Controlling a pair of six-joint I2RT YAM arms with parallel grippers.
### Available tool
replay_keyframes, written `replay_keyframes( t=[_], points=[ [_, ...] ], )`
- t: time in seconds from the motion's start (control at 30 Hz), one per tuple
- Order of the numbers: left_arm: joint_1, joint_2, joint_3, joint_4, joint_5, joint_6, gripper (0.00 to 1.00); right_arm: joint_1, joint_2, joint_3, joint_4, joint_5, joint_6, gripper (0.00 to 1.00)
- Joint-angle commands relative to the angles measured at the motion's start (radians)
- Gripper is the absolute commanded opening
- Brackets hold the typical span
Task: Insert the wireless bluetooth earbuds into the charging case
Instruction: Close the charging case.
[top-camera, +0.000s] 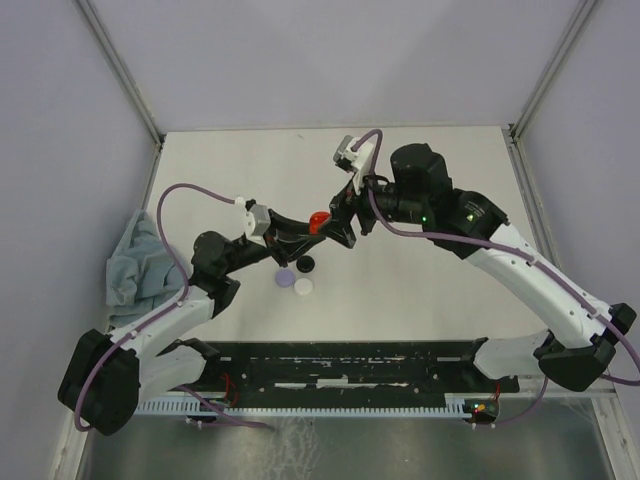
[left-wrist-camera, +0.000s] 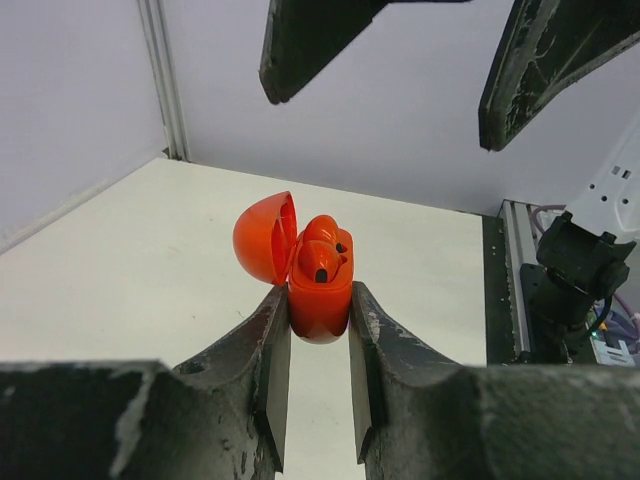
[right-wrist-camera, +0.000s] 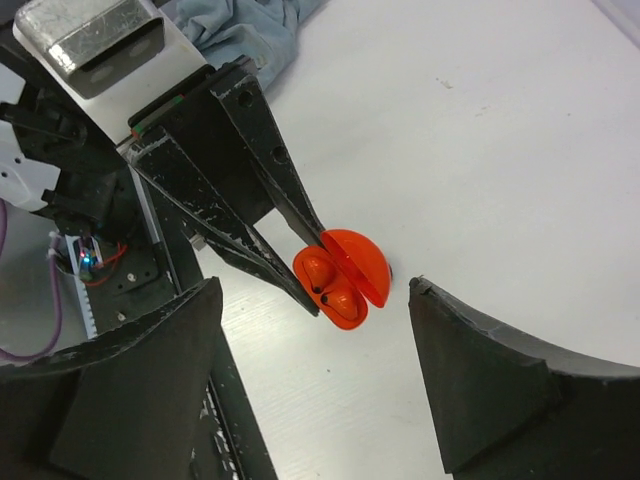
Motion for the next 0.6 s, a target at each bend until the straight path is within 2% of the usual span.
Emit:
replay_keyframes(
  t=[0.0,0.13,0.33,0.57],
  points=[
    [0.0,-0.017,0.056,-0.003,0.071,0.041,0.03,-0.03,0.018,0.07,-0.123,-0.07,-0.107,0.86],
    [0.0,-0.014,0.068,0.003,0.105,0.032,0.03,-0.05,0.065,0.092,-0.161,-0.169,-0.126,0.9],
    [-0.003,-0.004,0.076,0.027,0.12,0.023,0.03,-0.058,0.107,0.083,-0.167,-0.239,-0.137,0.91],
    [-0.003,0.02,0.088,-0.035,0.056,0.013,0.03,-0.062,0.102,0.078,-0.192,-0.309,-0.178,0.91]
  ],
)
